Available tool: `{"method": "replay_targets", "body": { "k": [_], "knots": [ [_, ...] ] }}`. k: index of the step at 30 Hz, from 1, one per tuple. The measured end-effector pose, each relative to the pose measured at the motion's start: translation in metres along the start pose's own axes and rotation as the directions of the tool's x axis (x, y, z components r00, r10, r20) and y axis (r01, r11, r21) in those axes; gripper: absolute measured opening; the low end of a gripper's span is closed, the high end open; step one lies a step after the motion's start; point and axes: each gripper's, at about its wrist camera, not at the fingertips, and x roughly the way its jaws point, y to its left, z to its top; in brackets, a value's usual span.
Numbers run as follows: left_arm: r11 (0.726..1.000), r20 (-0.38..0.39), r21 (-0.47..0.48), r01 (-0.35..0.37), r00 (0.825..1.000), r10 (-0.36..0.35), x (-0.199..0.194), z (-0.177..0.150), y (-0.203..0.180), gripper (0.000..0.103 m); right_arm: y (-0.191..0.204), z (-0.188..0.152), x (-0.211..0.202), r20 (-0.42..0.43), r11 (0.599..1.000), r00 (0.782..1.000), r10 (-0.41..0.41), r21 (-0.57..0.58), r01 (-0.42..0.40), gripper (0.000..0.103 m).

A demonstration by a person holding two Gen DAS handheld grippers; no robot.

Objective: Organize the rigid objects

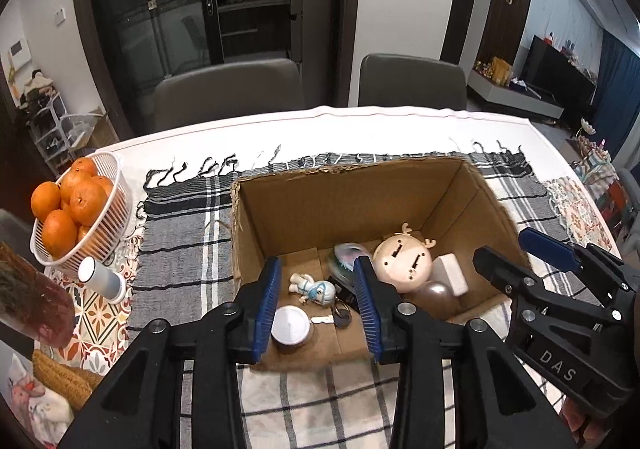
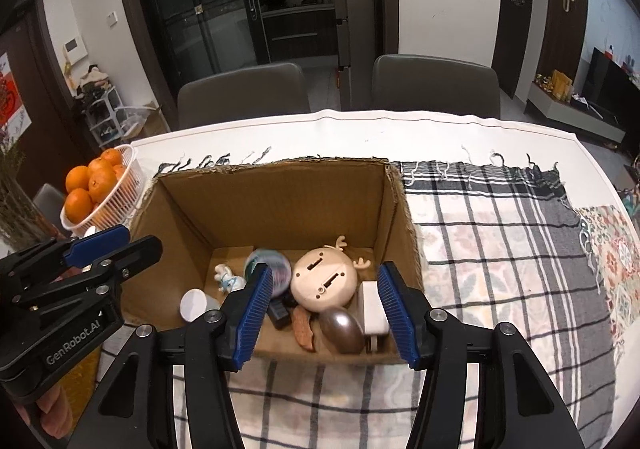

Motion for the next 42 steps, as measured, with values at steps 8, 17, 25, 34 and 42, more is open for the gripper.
{"method": "replay_targets", "body": {
  "k": [8, 17, 25, 34, 42],
  "knots": [
    [1.0, 0.072, 0.003, 0.014, 0.997, -0.014, -0.046, -0.02, -0.008, 0.038, 0.001, -0.017, -0.047, 0.075, 1.0, 0.997, -0.011, 0.005, 0.011, 0.056],
    [1.0, 0.16, 0.014, 0.002, 0.987, -0.004, -0.106, -0.053, -0.013, 0.048, 0.005, -0.045, -0.103, 0.131, 1.0, 0.991, -0.003, 0.028, 0.0, 0.056],
    [0.999, 0.242, 0.015, -0.038, 0.97, 0.033, -0.152, -0.088, -0.009, 0.06, 0.014, -0.07, -0.145, 0.188, 1.0, 0.982, -0.018, 0.027, 0.013, 0.066],
    [0.998, 0.294, 0.003, -0.069, 0.954, 0.065, -0.182, -0.125, -0.013, 0.085, 0.023, -0.104, -0.178, 0.24, 0.999, 0.97, -0.046, 0.014, 0.044, 0.077],
    [0.996, 0.318, 0.011, -0.094, 0.944, 0.085, -0.193, -0.152, -0.019, 0.1, 0.022, -0.137, -0.192, 0.248, 0.997, 0.966, -0.069, 0.036, 0.062, 0.079]
  ]
}}
